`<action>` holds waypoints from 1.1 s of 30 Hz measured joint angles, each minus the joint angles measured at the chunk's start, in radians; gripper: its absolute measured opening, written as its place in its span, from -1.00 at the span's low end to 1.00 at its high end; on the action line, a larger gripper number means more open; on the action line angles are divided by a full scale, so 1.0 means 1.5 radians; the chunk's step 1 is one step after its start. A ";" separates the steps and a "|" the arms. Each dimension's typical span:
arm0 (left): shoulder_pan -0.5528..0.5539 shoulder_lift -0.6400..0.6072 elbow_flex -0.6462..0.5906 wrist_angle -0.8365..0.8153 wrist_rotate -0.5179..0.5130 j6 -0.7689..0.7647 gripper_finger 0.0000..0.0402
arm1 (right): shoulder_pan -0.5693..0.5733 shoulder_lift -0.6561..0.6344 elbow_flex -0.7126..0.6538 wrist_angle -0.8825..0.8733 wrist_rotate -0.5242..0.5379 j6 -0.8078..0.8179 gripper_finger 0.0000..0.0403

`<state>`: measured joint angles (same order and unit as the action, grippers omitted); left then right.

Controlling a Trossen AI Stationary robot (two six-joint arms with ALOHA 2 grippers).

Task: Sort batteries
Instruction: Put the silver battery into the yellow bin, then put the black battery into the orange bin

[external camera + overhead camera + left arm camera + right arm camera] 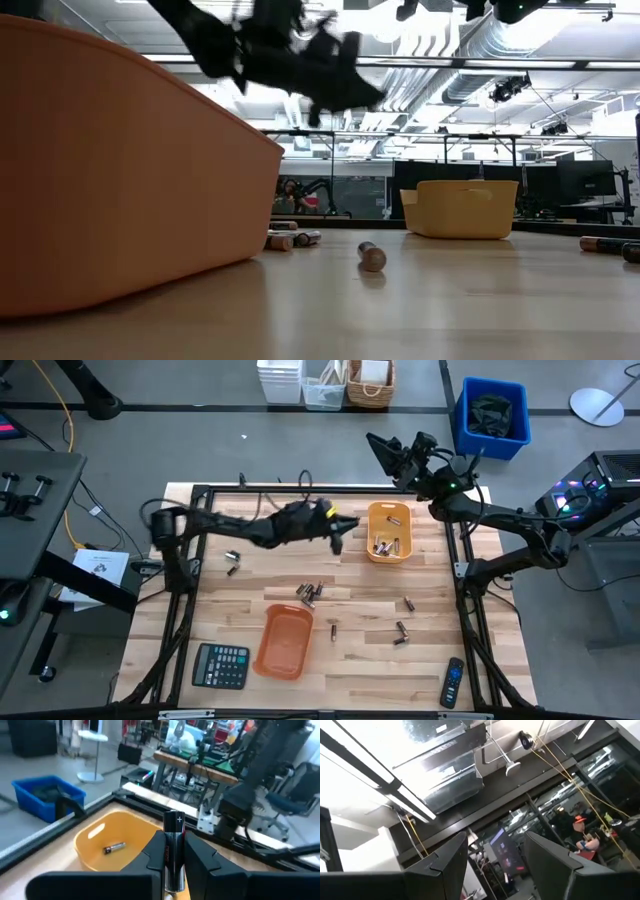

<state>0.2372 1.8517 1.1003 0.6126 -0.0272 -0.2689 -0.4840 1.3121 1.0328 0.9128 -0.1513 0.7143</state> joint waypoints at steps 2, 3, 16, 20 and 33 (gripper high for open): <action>0.021 0.048 0.041 0.000 0.035 -0.010 -0.85 | 0.000 0.000 0.000 0.000 0.000 -0.005 -0.06; 0.028 0.072 0.064 0.001 0.051 -0.008 -0.85 | 0.000 0.000 0.000 -0.002 0.000 -0.005 -0.06; 0.051 0.223 0.315 -0.146 0.124 0.039 -0.40 | 0.000 0.000 0.000 -0.003 -0.026 -0.019 -0.06; 0.053 0.202 0.345 -0.220 0.141 0.051 -0.13 | -0.001 0.000 0.000 0.003 -0.014 -0.028 -0.06; 0.125 -0.171 0.122 -0.388 0.382 0.055 -0.03 | 0.007 -0.071 0.001 -0.208 -0.094 -0.034 -0.06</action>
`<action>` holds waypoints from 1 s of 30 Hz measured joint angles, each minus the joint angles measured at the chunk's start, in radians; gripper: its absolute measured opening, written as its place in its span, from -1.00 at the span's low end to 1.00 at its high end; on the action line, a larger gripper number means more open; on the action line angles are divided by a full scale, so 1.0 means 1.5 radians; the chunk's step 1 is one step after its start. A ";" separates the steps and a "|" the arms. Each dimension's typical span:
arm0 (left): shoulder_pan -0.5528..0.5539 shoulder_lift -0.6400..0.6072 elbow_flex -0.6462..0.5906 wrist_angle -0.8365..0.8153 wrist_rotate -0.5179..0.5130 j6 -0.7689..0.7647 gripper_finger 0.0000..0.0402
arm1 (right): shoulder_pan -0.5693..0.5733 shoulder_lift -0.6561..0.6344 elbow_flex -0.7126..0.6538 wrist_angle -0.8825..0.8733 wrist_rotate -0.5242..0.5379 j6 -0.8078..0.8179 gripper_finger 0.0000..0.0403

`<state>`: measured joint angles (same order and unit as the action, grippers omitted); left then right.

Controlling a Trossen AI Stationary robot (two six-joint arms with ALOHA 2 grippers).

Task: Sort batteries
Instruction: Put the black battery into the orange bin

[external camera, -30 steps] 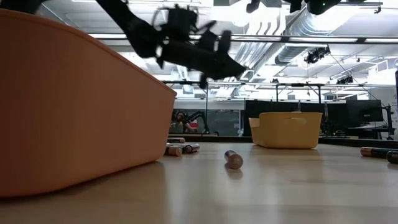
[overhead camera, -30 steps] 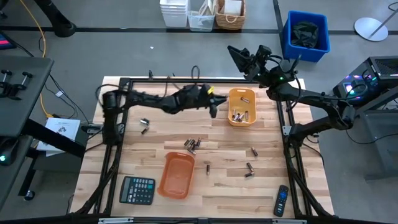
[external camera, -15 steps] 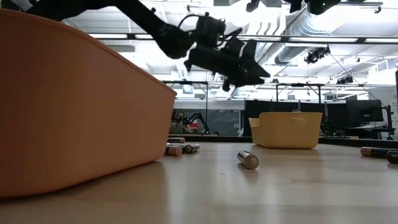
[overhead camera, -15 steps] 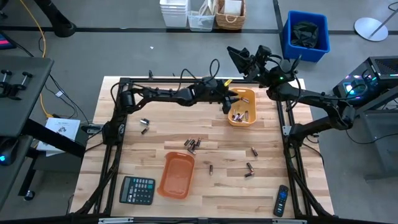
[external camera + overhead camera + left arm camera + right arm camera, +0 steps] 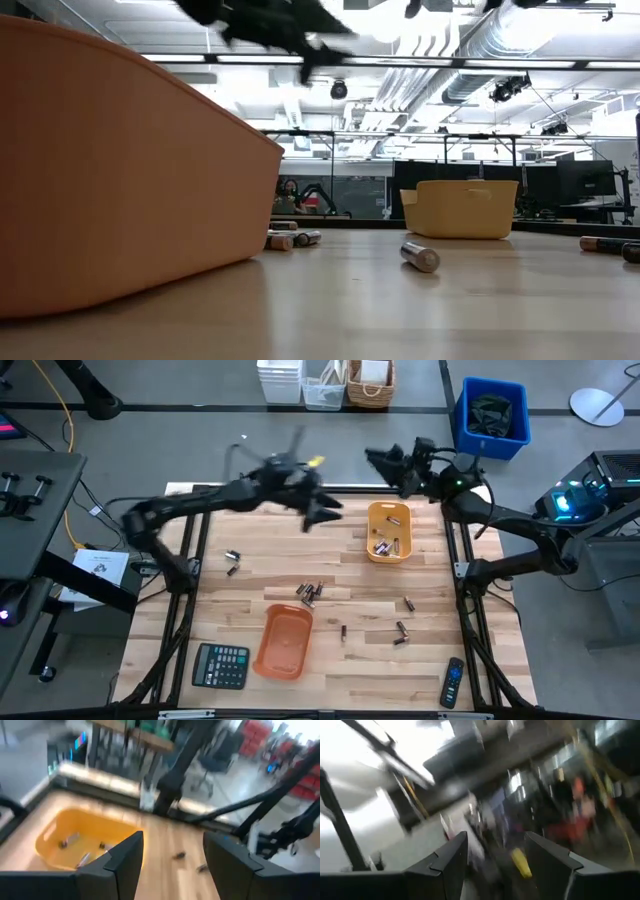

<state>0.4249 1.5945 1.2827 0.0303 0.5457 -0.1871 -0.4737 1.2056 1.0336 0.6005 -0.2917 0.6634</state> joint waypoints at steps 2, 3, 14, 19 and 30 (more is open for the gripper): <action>0.001 -0.090 -0.089 0.069 -0.026 -0.023 -0.05 | 0.019 -0.016 0.001 -0.132 -0.004 0.006 -0.06; 0.001 -0.133 -0.135 0.098 -0.046 -0.037 -0.06 | 0.034 -0.021 0.001 -0.211 -0.003 0.007 -0.06; 0.016 -0.384 -0.373 0.169 -0.217 -0.119 -0.06 | 0.333 0.060 -0.001 -1.094 0.119 0.263 -0.06; 0.037 -0.391 -0.373 0.196 -0.231 -0.119 -0.06 | 0.426 0.095 -0.033 -1.193 0.082 0.377 -0.06; 0.046 -0.390 -0.374 0.203 -0.232 -0.083 -0.06 | 0.377 0.095 -0.205 -0.972 0.054 0.461 -0.06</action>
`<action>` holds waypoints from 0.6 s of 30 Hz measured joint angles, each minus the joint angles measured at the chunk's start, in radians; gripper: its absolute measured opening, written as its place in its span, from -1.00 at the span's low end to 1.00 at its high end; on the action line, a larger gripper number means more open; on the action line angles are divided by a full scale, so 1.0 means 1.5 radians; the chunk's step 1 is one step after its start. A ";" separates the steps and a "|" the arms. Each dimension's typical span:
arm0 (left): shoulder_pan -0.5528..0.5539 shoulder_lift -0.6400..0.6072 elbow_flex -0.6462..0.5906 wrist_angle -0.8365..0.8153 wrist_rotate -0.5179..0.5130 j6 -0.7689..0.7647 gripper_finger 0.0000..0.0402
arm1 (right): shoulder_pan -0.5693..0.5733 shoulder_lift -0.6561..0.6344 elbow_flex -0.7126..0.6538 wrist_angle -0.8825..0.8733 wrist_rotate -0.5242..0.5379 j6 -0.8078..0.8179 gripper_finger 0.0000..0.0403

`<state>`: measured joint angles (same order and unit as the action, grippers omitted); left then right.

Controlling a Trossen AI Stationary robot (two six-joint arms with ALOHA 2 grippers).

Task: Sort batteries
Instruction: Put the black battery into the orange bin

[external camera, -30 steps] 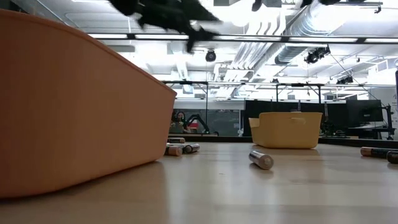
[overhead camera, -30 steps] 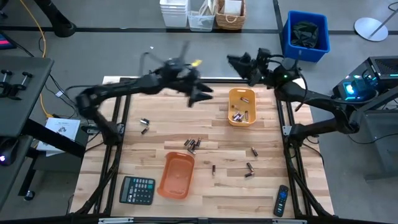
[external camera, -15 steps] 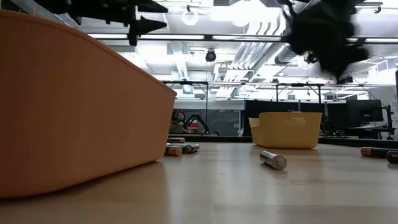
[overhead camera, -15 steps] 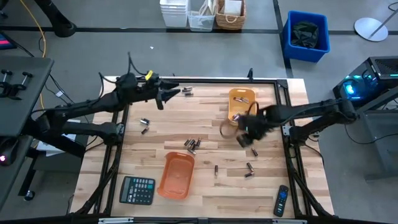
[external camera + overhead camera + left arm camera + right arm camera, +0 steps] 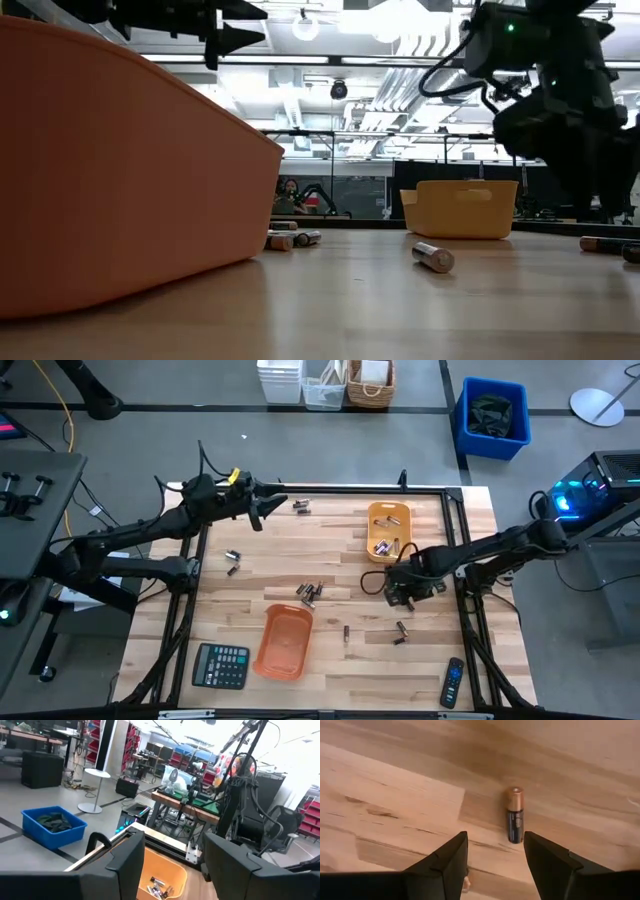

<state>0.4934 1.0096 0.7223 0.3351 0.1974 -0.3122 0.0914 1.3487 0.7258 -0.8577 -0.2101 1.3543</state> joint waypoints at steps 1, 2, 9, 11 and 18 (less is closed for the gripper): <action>0.000 0.000 0.000 0.000 0.000 0.000 -0.06 | -0.003 0.001 -0.004 -0.002 0.001 -0.003 -0.06; 0.000 0.000 0.000 0.000 0.000 0.000 -0.06 | -0.004 0.000 -0.007 -0.010 0.005 -0.005 -0.06; 0.000 0.000 0.000 0.000 0.000 0.004 -0.06 | 0.003 0.001 -0.044 0.007 0.025 -0.002 -0.06; 0.000 0.000 0.000 0.000 0.000 0.014 -0.06 | 0.005 0.000 -0.057 0.009 0.031 -0.002 -0.06; 0.000 0.000 0.000 0.007 -0.005 0.051 -0.06 | 0.004 -0.002 -0.110 0.101 0.027 0.011 -0.06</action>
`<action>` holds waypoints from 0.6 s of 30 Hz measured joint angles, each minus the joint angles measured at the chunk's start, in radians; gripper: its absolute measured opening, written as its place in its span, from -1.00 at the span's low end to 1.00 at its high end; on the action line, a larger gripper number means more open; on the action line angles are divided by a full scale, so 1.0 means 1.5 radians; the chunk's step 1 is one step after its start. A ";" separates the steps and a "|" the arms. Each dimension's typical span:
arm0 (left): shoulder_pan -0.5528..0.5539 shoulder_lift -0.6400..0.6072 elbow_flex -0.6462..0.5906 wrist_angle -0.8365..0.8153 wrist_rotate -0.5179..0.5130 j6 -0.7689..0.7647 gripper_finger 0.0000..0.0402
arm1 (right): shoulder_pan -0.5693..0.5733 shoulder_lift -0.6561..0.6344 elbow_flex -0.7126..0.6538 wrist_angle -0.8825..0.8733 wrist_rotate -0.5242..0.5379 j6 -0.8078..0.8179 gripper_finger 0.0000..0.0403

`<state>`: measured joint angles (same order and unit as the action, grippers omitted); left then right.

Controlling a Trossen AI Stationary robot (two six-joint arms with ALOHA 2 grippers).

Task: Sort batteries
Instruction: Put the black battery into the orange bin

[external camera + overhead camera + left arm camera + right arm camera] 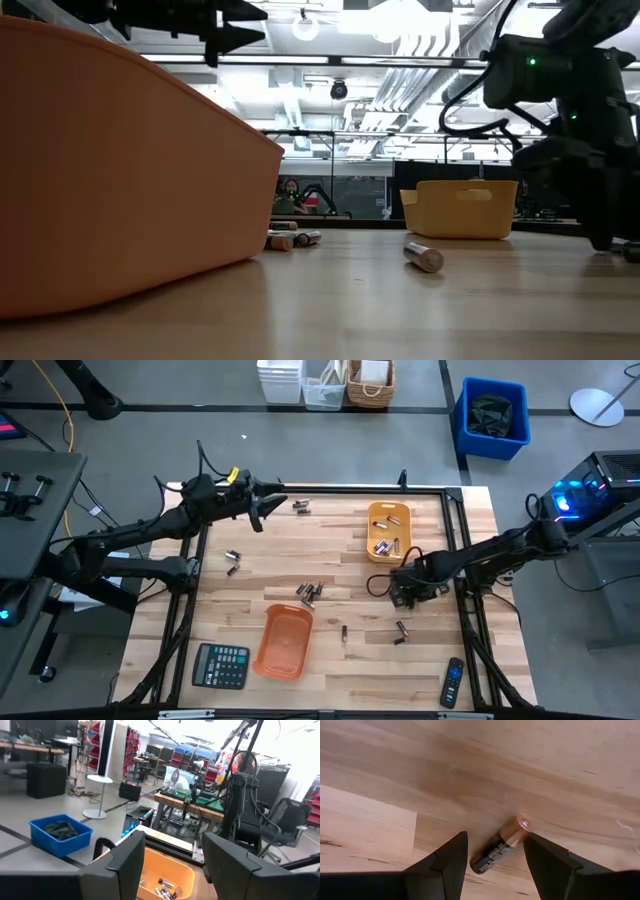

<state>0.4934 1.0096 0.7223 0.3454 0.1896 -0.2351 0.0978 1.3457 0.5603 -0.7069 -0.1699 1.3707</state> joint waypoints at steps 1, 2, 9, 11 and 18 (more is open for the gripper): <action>0.000 0.000 0.000 0.004 -0.005 0.002 -0.06 | 0.000 0.000 -0.003 0.004 0.001 0.001 -0.06; 0.000 0.000 0.000 0.010 -0.010 0.002 -0.06 | 0.000 0.000 -0.004 0.003 0.003 0.001 -0.07; 0.011 -0.015 0.000 0.022 -0.034 0.035 -0.06 | 0.001 0.002 0.010 -0.018 0.008 -0.001 -0.79; 0.020 -0.030 0.000 0.040 -0.034 0.023 -0.06 | 0.001 0.005 0.034 0.001 0.015 -0.017 -0.85; 0.057 -0.089 0.001 0.065 -0.035 0.044 -0.06 | 0.000 0.003 0.189 0.164 0.073 -0.144 -0.84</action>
<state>0.5787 0.8757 0.7238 0.4421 0.1364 -0.1695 0.0982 1.3503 0.8441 -0.4613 -0.0603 1.1546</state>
